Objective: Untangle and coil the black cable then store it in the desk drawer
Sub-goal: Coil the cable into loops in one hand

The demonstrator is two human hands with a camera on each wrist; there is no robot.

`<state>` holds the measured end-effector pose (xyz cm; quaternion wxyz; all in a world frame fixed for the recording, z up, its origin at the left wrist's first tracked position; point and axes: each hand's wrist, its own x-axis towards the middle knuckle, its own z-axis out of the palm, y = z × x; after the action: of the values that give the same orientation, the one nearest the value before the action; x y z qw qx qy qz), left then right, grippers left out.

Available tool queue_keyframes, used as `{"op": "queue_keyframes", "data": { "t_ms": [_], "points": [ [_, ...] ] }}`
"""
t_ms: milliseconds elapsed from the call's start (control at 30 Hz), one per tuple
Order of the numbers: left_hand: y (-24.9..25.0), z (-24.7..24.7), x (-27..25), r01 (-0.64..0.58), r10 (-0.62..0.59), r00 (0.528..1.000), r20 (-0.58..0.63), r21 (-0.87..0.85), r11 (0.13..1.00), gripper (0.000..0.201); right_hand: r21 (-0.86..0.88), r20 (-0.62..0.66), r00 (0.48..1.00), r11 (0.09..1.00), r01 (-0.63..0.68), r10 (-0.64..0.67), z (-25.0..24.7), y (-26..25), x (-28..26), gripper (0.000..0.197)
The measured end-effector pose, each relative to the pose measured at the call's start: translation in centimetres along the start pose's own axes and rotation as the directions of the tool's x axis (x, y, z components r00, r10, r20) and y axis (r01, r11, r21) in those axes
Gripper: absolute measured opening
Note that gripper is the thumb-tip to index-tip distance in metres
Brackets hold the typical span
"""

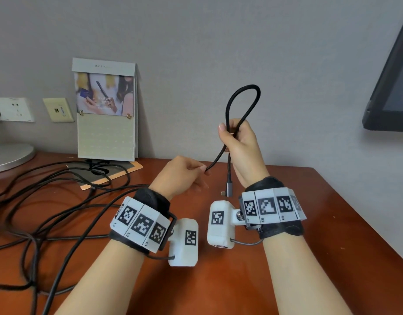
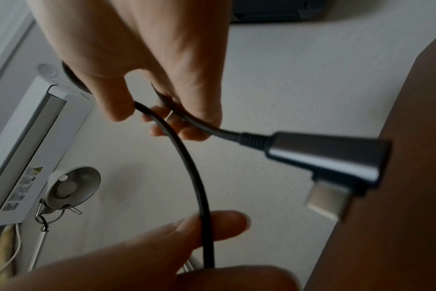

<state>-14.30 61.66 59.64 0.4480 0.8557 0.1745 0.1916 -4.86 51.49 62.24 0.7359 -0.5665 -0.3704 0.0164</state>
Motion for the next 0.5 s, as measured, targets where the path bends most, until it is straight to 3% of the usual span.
{"op": "queue_keyframes", "data": {
  "t_ms": [200,300,400,500],
  "points": [
    [-0.1,0.0,0.1,0.034,-0.032,0.999,0.031,-0.045,0.998,0.024,0.177,0.018,0.994,0.979,0.105,-0.110,0.2,-0.4,-0.1,0.023],
    [-0.2,-0.1,0.1,0.096,-0.092,0.994,0.054,-0.078,0.992,0.032,0.163,0.049,0.983,0.972,0.168,-0.179,0.3,-0.8,-0.3,0.020],
    [-0.7,-0.3,0.2,0.214,-0.213,0.976,0.047,-0.031,0.976,0.045,0.095,-0.038,0.982,0.977,0.189,-0.186,-0.2,-0.9,-0.3,0.019],
    [-1.5,-1.0,0.3,0.265,-0.264,0.964,-0.023,0.034,0.964,0.041,0.113,-0.101,0.981,0.978,0.176,-0.165,-0.9,-1.1,-0.1,0.021]
  ]
}}
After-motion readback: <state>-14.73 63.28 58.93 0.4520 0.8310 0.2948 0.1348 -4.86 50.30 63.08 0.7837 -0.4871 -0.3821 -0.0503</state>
